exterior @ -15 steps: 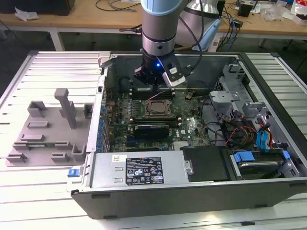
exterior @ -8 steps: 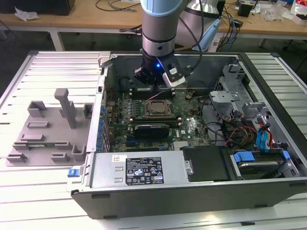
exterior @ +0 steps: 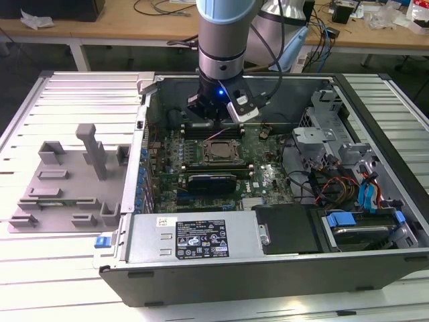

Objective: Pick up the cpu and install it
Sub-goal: 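Install the first cpu locking lever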

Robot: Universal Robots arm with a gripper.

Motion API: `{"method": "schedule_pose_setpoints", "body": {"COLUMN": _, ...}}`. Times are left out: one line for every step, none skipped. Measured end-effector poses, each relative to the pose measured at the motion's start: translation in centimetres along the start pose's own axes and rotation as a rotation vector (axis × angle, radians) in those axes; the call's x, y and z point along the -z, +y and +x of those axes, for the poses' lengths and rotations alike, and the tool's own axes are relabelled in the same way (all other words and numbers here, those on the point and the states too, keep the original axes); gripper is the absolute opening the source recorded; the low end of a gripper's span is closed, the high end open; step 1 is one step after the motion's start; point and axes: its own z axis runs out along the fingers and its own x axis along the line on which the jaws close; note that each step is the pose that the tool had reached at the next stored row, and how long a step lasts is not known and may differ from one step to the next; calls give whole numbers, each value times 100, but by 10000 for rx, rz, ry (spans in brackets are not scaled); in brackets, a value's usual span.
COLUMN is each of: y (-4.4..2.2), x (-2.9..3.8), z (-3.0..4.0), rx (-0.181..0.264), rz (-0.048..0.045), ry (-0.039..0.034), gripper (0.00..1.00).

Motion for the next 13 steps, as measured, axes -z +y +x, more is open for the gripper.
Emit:
{"method": "schedule_pose_setpoints", "body": {"y": -1, "x": -5, "z": 0, "rx": -10, "rz": 2, "ry": -2, "gripper": 11}}
{"method": "schedule_pose_setpoints", "body": {"y": -3, "x": -12, "z": 0, "rx": -35, "rz": 5, "ry": -8, "gripper": 11}}
{"method": "schedule_pose_setpoints", "body": {"y": -4, "x": -17, "z": 1, "rx": -72, "rz": 6, "ry": -16, "gripper": 11}}
{"method": "schedule_pose_setpoints", "body": {"y": -6, "x": -27, "z": 1, "rx": -164, "rz": 10, "ry": -37, "gripper": 11}}
{"method": "schedule_pose_setpoints", "body": {"y": -9, "x": -40, "z": 1, "rx": -290, "rz": 17, "ry": -66, "gripper": 11}}
{"method": "schedule_pose_setpoints", "body": {"y": -14, "x": -60, "z": 2, "rx": -433, "rz": 29, "ry": -99, "gripper": 11}}
{"method": "schedule_pose_setpoints", "body": {"y": -18, "x": -80, "z": 3, "rx": -492, "rz": 35, "ry": -112, "gripper": 11}}
{"method": "schedule_pose_setpoints", "body": {"y": -20, "x": -96, "z": 3, "rx": -518, "rz": 35, "ry": -119, "gripper": 11}}
{"method": "schedule_pose_setpoints", "body": {"y": -16, "x": -108, "z": 5, "rx": -539, "rz": 37, "ry": -123, "gripper": 11}}
{"method": "schedule_pose_setpoints", "body": {"y": -13, "x": -116, "z": 4, "rx": -553, "rz": 35, "ry": -127, "gripper": 11}}
{"method": "schedule_pose_setpoints", "body": {"y": -8, "x": -122, "z": 5, "rx": -570, "rz": 36, "ry": -131, "gripper": 11}}
{"method": "schedule_pose_setpoints", "body": {"y": -7, "x": -126, "z": 4, "rx": -580, "rz": 37, "ry": -133, "gripper": 11}}
{"method": "schedule_pose_setpoints", "body": {"y": -6, "x": -129, "z": 5, "rx": -591, "rz": 37, "ry": -136, "gripper": 11}}
